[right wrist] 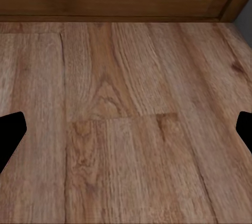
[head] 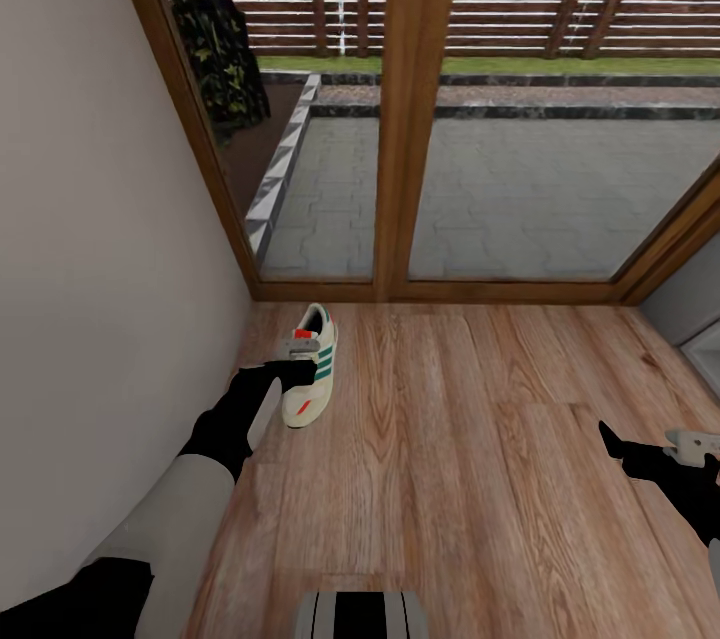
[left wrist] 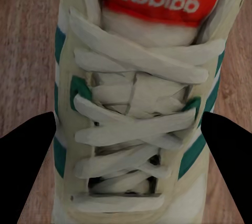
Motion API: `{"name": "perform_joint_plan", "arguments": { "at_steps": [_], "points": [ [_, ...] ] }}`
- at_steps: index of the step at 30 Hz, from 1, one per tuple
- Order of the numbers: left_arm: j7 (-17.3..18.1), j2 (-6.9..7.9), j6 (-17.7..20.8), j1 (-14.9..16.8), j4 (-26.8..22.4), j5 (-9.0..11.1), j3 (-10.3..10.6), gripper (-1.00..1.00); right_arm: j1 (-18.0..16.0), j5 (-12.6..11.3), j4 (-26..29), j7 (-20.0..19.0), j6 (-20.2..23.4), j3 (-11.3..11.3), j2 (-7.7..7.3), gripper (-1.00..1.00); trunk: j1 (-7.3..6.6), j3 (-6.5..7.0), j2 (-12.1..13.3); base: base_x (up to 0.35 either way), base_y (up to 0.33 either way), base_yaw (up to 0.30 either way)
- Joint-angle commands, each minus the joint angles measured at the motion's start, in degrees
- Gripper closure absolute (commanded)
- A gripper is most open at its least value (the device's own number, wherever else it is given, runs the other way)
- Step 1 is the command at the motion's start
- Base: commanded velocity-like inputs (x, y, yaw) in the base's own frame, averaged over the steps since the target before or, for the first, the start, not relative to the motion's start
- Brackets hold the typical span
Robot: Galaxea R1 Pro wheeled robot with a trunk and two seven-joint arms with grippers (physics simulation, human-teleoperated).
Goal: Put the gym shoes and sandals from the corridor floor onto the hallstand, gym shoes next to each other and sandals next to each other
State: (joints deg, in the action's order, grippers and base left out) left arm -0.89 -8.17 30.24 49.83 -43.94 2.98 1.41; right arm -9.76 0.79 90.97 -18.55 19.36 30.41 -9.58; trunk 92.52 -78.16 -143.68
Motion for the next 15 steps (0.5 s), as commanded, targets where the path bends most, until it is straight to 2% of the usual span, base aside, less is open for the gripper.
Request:
{"name": "perform_joint_plan", "arguments": {
  "at_steps": [1,6,15],
  "points": [
    [0.0,0.00,0.0,0.0,0.0,0.0,0.0,1.00,0.0,0.0,0.0,0.0,0.0,0.0,0.00,-1.00,0.00,0.00,0.0,0.215,0.000,0.000],
    [0.0,0.00,0.0,0.0,0.0,0.0,0.0,1.00,0.0,0.0,0.0,0.0,0.0,0.0,0.00,-1.00,0.00,0.00,0.0,0.151,0.000,0.000],
    [0.0,0.00,0.0,0.0,0.0,0.0,0.0,1.00,0.0,0.0,0.0,0.0,0.0,0.0,0.00,-1.00,0.00,0.00,0.0,0.043,0.000,0.000]
  ]
}}
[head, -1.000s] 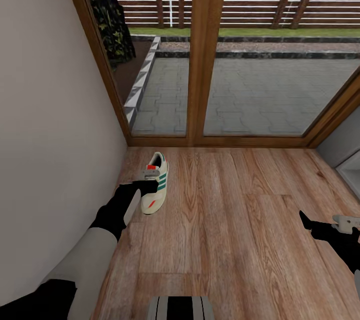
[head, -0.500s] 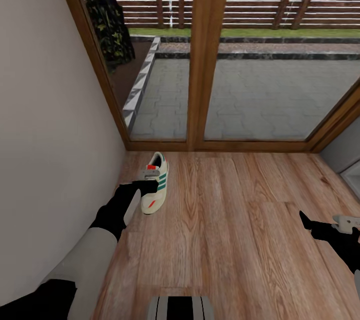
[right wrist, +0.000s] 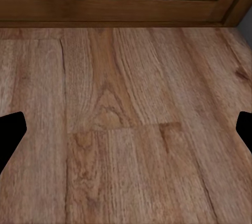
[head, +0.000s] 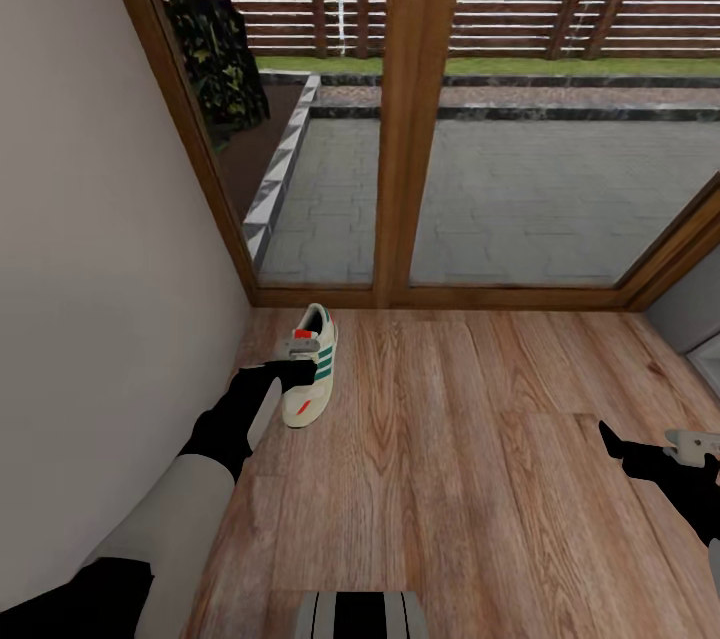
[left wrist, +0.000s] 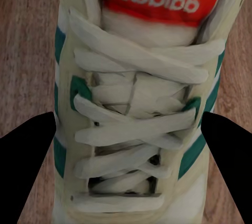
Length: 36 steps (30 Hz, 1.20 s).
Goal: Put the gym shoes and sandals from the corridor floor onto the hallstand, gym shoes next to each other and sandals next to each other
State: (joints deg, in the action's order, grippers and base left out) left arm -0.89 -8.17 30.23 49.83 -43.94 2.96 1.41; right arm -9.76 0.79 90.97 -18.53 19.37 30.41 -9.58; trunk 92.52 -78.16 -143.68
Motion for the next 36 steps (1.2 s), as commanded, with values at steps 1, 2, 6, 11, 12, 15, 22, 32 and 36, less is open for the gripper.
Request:
{"name": "perform_joint_plan", "arguments": {
  "at_steps": [1,2,6,11,12,15,22,32,36],
  "points": [
    [0.0,0.00,0.0,0.0,0.0,0.0,0.0,1.00,0.0,0.0,0.0,0.0,0.0,0.0,0.00,-1.00,0.00,0.00,0.0,0.013,0.000,0.000],
    [0.0,0.00,0.0,0.0,0.0,0.0,0.0,1.00,0.0,0.0,0.0,0.0,0.0,0.0,0.00,-1.00,0.00,0.00,0.0,0.013,0.000,0.000],
    [0.0,0.00,-0.1,0.0,0.0,0.0,0.0,1.00,0.0,0.0,0.0,0.0,0.0,0.0,0.00,-1.00,0.00,0.00,0.0,0.008,0.000,0.000],
    [0.0,0.00,-0.1,0.0,0.0,0.0,0.0,1.00,0.0,0.0,0.0,0.0,0.0,0.0,0.00,-1.00,0.00,0.00,0.0,0.004,0.000,-0.002],
    [0.0,-0.02,-0.1,0.0,0.0,0.0,0.0,1.00,0.0,0.0,0.0,0.0,0.0,0.0,0.00,-1.00,0.00,0.00,0.0,0.002,0.000,-0.020],
    [0.0,-0.01,-0.1,0.0,0.0,0.0,0.0,1.00,0.0,0.0,0.0,0.0,0.0,0.0,0.00,-1.00,0.00,0.00,0.0,0.001,0.000,-0.081],
    [0.0,0.00,-0.1,0.0,0.0,-0.1,0.0,1.00,0.0,0.0,0.0,0.0,0.0,0.0,0.00,-1.00,0.00,0.00,0.0,0.001,0.000,-0.193],
    [0.0,0.00,-0.1,0.0,0.0,-0.1,0.0,1.00,0.0,0.0,0.0,0.0,0.0,0.0,0.00,-1.00,0.00,0.00,0.0,0.000,0.000,-0.264],
    [0.0,0.00,-0.1,0.0,0.0,-0.1,0.0,1.00,0.0,0.0,0.0,0.0,0.0,0.0,0.00,-1.00,0.00,0.00,0.0,0.000,0.000,-0.278]
  ]
}}
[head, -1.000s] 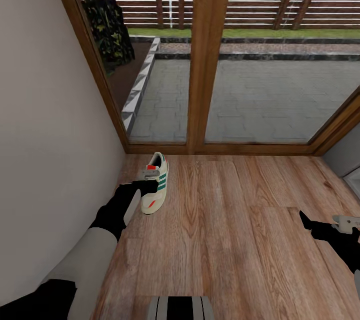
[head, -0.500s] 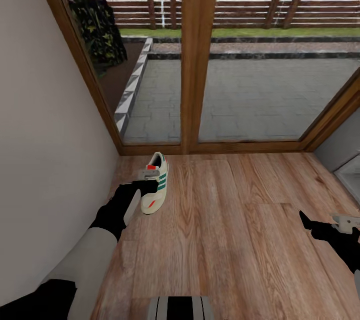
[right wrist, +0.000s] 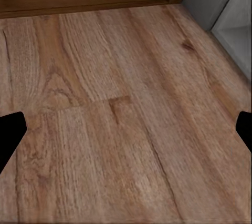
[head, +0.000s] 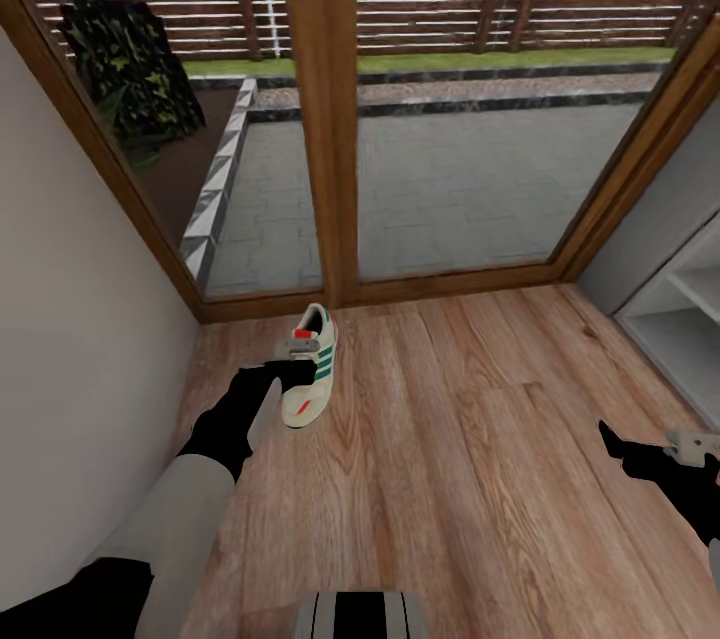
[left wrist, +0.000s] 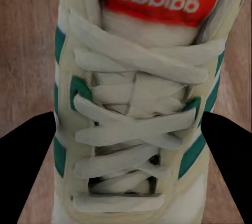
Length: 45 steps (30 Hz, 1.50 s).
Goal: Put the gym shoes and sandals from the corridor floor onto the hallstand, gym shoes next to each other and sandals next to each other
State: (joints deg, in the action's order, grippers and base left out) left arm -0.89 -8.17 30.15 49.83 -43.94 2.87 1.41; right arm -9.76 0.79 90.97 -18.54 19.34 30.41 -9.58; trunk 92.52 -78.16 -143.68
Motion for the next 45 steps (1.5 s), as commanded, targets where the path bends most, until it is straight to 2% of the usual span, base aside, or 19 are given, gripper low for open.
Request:
{"name": "perform_joint_plan", "arguments": {
  "at_steps": [1,18,37,45],
  "points": [
    [0.0,0.00,0.0,0.0,0.0,0.0,0.0,1.00,0.0,0.0,0.0,0.0,0.0,0.0,0.00,-1.00,0.00,0.00,0.0,0.000,0.000,-0.259],
    [0.0,0.00,0.0,0.0,0.0,0.0,0.0,1.00,0.0,0.0,0.0,0.0,0.0,0.1,0.00,-1.00,0.00,0.00,0.0,0.029,0.000,-0.086],
    [0.0,0.00,0.0,0.0,0.0,0.0,0.0,1.00,0.0,0.0,0.0,0.1,0.0,0.1,0.00,-1.00,0.00,0.00,0.0,0.285,0.002,-0.003],
    [0.0,0.00,0.0,0.0,0.1,0.0,0.0,1.00,0.0,0.0,0.0,0.1,0.0,0.1,0.00,-1.00,0.00,0.00,0.0,0.131,0.014,-0.047]
  ]
}}
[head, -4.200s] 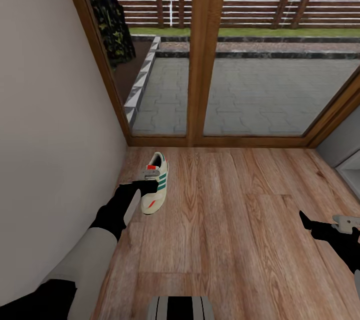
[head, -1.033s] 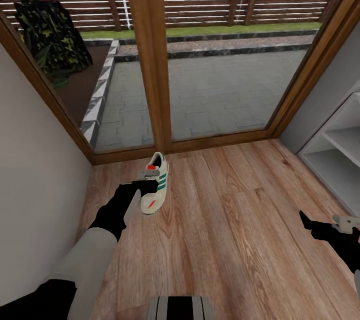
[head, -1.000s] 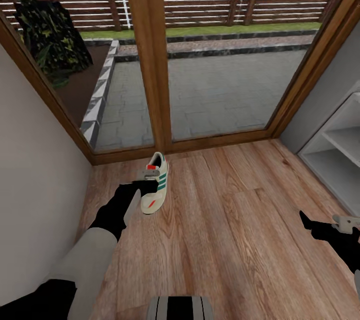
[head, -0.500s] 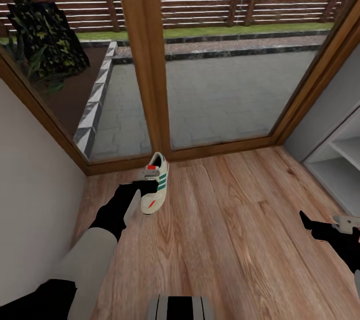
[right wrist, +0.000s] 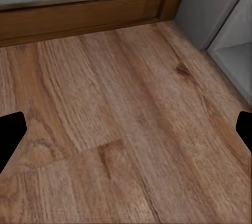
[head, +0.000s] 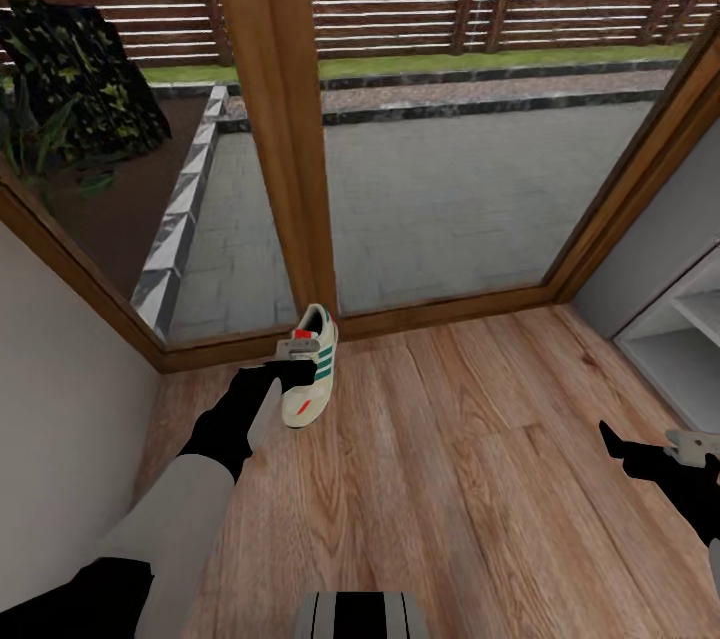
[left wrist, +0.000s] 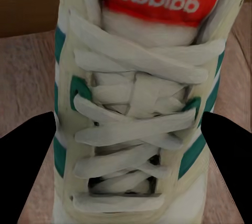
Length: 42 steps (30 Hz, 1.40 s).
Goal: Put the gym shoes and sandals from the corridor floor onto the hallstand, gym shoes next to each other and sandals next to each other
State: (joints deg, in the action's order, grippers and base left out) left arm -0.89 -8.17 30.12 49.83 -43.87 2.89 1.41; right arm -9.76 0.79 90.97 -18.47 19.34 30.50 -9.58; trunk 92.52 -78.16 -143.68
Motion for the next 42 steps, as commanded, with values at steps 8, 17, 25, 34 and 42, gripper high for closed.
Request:
{"name": "perform_joint_plan", "arguments": {
  "at_steps": [8,17,25,34,42],
  "points": [
    [0.0,0.00,0.0,0.0,0.0,0.0,0.0,1.00,0.0,0.0,0.0,0.0,0.0,0.0,0.00,-1.00,0.00,0.00,0.0,0.027,0.003,-0.225],
    [0.0,0.00,0.0,0.0,0.0,0.0,0.0,1.00,0.0,0.0,0.0,0.0,0.0,0.0,0.00,-1.00,0.00,0.00,0.0,0.005,0.001,-0.276],
    [0.0,0.00,0.0,0.0,0.0,0.0,0.0,1.00,0.0,0.0,0.0,0.0,0.0,0.0,-0.02,-1.00,0.00,0.00,0.0,0.001,0.000,-0.285],
    [0.0,0.00,0.0,0.0,0.0,0.1,0.0,1.00,0.0,0.0,0.0,0.0,0.0,0.3,-0.09,-1.00,0.00,0.00,0.0,0.000,0.000,-0.280],
    [0.5,-0.32,-1.6,-0.2,-0.1,0.2,0.1,1.00,0.0,0.0,0.0,0.0,-0.1,0.8,-0.05,-1.00,0.00,0.00,0.0,0.000,0.000,-0.108]
  ]
}}
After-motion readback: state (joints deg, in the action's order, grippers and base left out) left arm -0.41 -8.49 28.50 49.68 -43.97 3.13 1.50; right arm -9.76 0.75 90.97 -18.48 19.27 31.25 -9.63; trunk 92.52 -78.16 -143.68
